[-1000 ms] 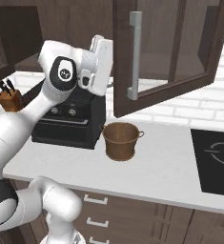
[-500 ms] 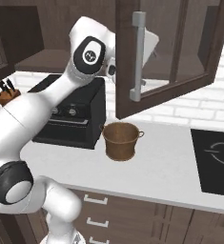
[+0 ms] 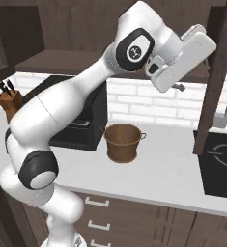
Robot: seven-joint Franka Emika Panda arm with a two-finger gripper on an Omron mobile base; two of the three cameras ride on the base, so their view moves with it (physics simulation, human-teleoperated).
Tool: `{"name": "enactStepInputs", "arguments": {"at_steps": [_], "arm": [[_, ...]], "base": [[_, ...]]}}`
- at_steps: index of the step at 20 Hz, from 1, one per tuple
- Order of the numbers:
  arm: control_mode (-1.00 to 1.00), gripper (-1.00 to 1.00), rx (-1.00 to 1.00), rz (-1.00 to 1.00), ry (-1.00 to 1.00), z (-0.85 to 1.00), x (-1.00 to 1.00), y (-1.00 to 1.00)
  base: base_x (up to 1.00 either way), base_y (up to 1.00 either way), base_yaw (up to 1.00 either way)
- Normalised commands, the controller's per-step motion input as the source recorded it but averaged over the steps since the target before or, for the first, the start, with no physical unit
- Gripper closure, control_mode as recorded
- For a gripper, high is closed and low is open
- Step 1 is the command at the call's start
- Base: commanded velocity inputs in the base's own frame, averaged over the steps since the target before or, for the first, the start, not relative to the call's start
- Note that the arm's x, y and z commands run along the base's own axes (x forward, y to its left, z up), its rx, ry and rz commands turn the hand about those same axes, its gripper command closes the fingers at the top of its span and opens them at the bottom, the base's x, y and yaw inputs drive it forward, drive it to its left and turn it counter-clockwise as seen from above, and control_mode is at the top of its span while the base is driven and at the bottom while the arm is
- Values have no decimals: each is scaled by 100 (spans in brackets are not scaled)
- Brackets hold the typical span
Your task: Open the cabinet, pick up the bread from the cabinet and place it in the basket. Then move the basket to the dining counter.
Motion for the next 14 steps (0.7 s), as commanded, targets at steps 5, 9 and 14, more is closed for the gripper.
{"name": "enactStepInputs", "arguments": {"at_steps": [5,9,14], "arm": [[-100,-100,13,-6,-39,-28,0,-15],[-100,-100,0,0,-53,-28,0,100],[-100,-100,0,6,-38,-15,-5,100]], "base": [[0,0,0],[0,0,0],[0,0,0]]}}
